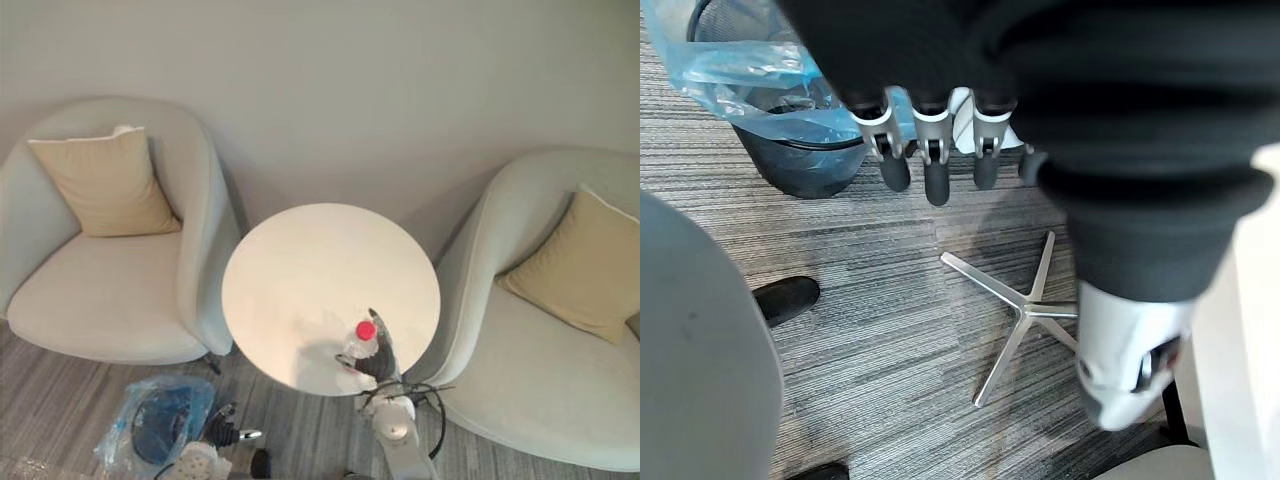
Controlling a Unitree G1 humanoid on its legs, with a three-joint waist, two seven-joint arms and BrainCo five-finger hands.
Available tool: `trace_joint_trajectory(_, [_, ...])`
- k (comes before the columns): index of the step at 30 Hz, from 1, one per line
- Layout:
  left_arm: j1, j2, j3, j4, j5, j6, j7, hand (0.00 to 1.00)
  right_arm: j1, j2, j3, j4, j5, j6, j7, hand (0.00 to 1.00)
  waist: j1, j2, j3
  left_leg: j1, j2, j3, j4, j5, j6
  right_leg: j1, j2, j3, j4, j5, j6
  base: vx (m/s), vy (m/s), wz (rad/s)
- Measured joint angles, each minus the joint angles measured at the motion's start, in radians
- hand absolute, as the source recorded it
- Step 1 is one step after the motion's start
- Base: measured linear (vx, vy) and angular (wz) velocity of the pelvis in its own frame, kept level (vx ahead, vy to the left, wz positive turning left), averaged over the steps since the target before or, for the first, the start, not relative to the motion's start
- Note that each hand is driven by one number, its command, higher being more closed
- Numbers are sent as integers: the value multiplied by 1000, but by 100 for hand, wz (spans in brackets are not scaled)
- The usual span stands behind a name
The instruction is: Gather rubbish on tea table into small bin, then transfer packed bag to large trash can.
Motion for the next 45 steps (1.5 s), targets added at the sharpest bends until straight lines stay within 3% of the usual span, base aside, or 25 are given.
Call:
trace_joint_trajectory(3, [-4, 0, 0, -32, -14, 0, 0, 0, -62, -2, -8, 35, 7, 5, -18, 0, 0, 12, 27, -68, 0, -13, 26, 7, 0, -57, -2, -10, 27, 0, 0, -84, 1, 14])
trace_joint_trajectory(4, [-6, 0, 3, -48, -20, -1, 4, 0, -99, -3, -11, 59, 13, 7, -27, 100, 2, 19, 55, -94, 0, -20, 45, 7, 0, -76, -2, -13, 44, 0, -1, -79, 9, 18])
trace_joint_trajectory(9, [-18, -1, 9, -91, -49, -1, 21, 0, -177, 0, -14, 107, 59, 22, -50, 100, 25, 37, 108, -138, -1, -27, 72, 10, -1, -126, -8, -16, 92, -15, 1, -70, 9, 6])
trace_joint_trajectory(21, [-19, 0, 10, -95, -57, -1, 22, 0, -171, 1, -9, 89, 79, 26, -51, 100, 31, 37, 108, -153, -5, -33, 69, 10, -1, -141, -14, -24, 109, -33, 3, 17, -10, 3])
trace_joint_trajectory(28, [-17, 0, 11, -91, -55, 0, 21, 0, -78, 0, -6, -132, 76, 9, -36, 100, 29, 31, 104, -117, -2, -19, 60, 10, -2, -116, -12, -7, 102, -28, 5, -17, -1, -7])
trace_joint_trajectory(36, [-14, 8, 9, -51, -38, 1, 19, 0, 29, -5, 44, -304, 76, -23, 30, 100, 21, -2, 53, -90, 8, 17, 48, 10, -1, -92, 0, 34, 39, 13, 8, -28, 11, -16])
trace_joint_trajectory(45, [-7, 7, -25, -12, -37, 0, 17, 0, 96, -12, 148, -385, -10, -47, 83, 100, 13, -7, -7, -40, 12, 40, 19, 12, 0, -58, 3, 55, 10, 23, 11, -2, 1, -9])
